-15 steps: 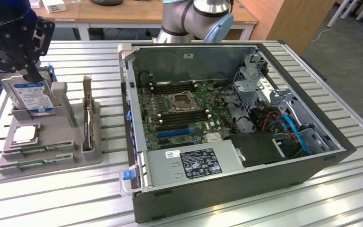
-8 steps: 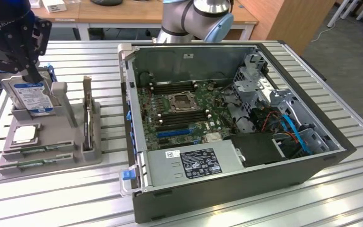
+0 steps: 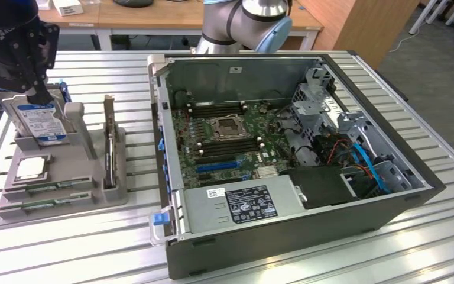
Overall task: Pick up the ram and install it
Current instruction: 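Pick up the ram and move it above insertion slot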
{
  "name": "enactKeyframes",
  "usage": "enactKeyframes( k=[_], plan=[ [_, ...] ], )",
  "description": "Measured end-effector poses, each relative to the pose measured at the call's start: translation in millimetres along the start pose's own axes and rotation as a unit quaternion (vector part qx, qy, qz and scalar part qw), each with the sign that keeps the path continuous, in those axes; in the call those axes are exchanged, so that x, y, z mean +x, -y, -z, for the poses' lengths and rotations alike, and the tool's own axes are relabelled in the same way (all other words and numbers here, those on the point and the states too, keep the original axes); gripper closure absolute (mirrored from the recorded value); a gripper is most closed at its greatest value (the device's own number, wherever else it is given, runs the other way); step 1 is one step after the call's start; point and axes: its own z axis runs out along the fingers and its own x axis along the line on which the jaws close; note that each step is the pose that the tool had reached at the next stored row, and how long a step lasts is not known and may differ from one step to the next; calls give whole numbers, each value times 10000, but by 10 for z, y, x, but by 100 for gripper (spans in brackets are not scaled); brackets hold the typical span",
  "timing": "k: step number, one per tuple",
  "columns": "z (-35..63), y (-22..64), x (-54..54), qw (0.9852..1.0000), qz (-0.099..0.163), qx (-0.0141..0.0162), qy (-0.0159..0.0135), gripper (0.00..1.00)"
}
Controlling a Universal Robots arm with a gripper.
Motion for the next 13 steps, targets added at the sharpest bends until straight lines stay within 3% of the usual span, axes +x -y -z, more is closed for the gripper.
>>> enactKeyframes(
  k=[3,7,13],
  plan=[
    [-3,0,0,9996,269,-7,-11,89],
    [-6,0,0,9980,629,-15,-27,89],
    [-11,1,0,9931,1170,-28,-51,89]
  ],
)
